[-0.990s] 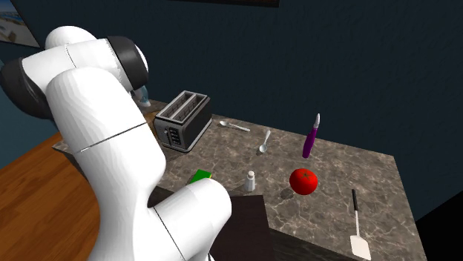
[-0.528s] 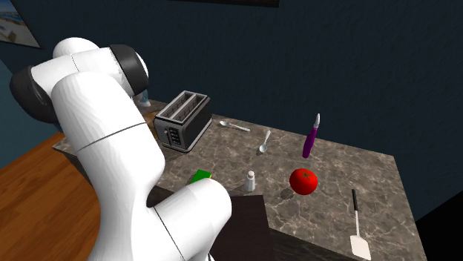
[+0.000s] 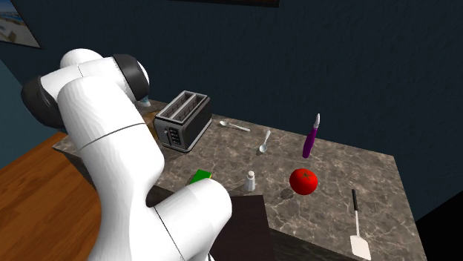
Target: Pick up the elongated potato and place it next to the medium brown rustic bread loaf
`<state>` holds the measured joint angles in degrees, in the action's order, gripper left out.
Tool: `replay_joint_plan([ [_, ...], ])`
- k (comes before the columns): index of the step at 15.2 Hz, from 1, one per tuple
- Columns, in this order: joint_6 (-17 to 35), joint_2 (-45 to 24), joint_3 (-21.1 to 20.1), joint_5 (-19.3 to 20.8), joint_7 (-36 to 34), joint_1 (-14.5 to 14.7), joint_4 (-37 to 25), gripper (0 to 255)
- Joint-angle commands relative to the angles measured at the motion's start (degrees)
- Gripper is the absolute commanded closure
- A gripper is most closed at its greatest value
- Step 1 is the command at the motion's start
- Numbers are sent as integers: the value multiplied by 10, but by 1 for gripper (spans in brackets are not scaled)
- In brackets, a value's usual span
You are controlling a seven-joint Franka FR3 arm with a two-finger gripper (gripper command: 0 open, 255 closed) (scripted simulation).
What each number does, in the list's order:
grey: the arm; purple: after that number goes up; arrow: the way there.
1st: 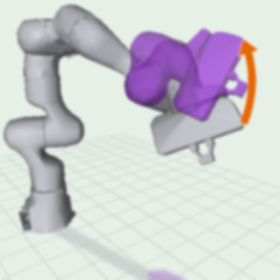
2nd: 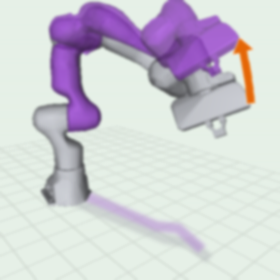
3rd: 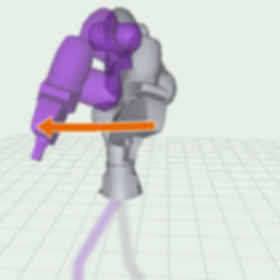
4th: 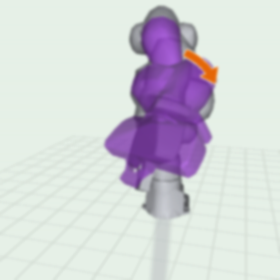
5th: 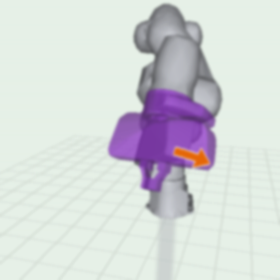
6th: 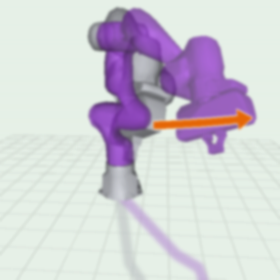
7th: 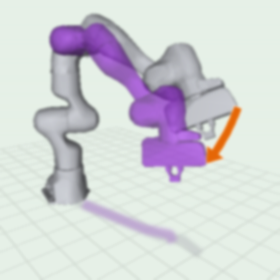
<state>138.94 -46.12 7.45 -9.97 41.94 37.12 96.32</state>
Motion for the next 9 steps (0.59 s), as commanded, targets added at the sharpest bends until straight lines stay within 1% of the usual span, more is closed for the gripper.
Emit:
replay_joint_plan([
  [1,10,-16,-1,-1,2,-2,4,255],
  [3,17,-29,-3,-3,3,-3,-2,255],
  [9,17,-29,-3,-3,3,-3,-2,255],
])
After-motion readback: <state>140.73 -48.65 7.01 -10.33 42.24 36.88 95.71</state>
